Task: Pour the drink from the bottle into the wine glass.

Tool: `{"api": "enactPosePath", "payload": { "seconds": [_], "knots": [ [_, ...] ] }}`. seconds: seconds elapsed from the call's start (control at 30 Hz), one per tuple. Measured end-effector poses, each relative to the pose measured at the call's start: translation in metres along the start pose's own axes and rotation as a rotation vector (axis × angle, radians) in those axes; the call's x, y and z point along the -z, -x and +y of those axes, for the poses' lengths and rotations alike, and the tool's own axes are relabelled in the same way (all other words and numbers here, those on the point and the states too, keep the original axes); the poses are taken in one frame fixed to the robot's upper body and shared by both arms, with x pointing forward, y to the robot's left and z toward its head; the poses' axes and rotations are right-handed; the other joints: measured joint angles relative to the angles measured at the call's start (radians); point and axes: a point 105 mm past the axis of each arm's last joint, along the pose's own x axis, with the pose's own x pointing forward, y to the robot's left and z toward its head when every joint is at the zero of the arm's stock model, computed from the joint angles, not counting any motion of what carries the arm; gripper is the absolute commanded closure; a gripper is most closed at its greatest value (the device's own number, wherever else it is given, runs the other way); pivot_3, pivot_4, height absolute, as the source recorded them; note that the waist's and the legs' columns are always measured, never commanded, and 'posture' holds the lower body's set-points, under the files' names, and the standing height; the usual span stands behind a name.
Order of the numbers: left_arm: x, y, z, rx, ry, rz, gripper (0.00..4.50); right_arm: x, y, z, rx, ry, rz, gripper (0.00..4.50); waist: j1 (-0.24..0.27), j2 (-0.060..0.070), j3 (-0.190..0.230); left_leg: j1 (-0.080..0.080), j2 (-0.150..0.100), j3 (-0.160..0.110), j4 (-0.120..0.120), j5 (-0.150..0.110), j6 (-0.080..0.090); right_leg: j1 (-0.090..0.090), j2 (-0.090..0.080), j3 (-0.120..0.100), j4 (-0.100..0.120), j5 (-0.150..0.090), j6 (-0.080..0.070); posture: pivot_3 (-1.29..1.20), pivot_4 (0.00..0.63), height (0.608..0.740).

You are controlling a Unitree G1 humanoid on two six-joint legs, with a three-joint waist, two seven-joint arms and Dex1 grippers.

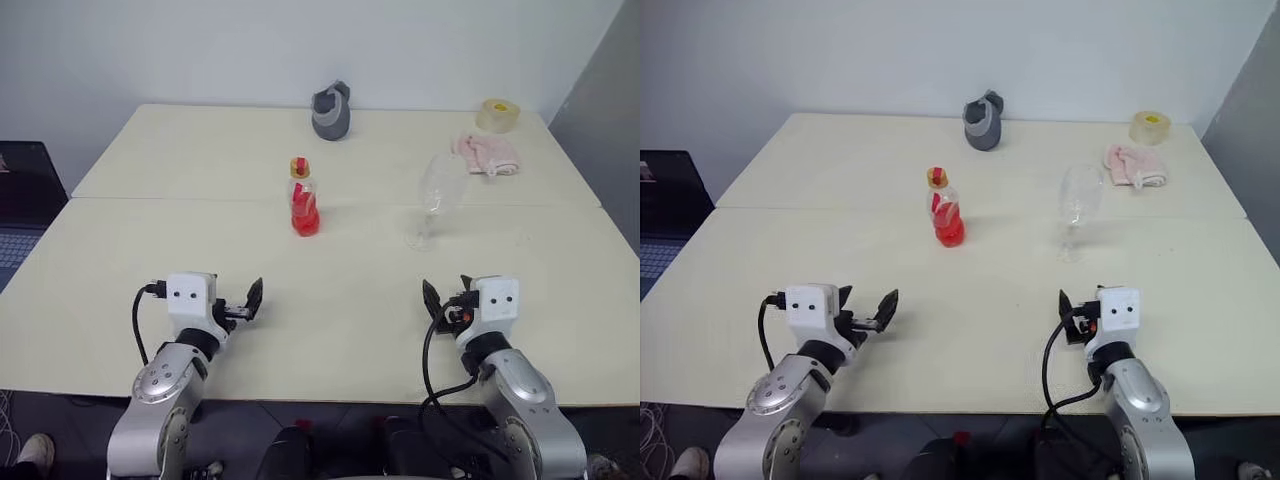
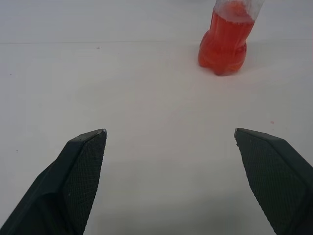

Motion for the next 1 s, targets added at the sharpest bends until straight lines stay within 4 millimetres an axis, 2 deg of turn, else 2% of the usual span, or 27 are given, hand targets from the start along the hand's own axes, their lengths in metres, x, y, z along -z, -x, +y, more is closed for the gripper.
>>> {"api": "enactPosePath", "payload": {
  "seconds": [0.67, 0.9, 1.0],
  "knots": [
    [-0.002, -0.005, -0.012, 0.074, -0.024, 0.004, 0.02, 0.001, 0.002, 0.000, -0.042, 0.033, 0.006, 0.62, 0.000, 0.000, 0.000, 0.000, 0.000, 0.000, 0.000, 0.000, 0.000, 0.000, 0.000, 0.000, 0.000, 0.000, 0.000, 0.00, 0.150, 0.740],
    [-0.003, -0.032, -0.020, 0.143, -0.058, -0.006, 0.02, -0.010, 0.005, 0.024, -0.356, 0.029, -0.015, 0.62, 0.000, 0.000, 0.000, 0.000, 0.000, 0.002, 0.000, 0.000, 0.001, 0.000, 0.000, -0.001, 0.000, 0.000, 0.000, 0.00, 0.150, 0.740],
    [-0.013, -0.043, -0.023, 0.165, -0.093, -0.052, 0.02, -0.022, 0.010, 0.039, -0.525, -0.022, -0.052, 0.62, 0.000, 0.000, 0.000, 0.000, 0.000, 0.002, 0.000, 0.000, 0.001, 0.001, 0.000, -0.001, 0.000, 0.000, 0.000, 0.00, 0.150, 0.740]
  ]
}}
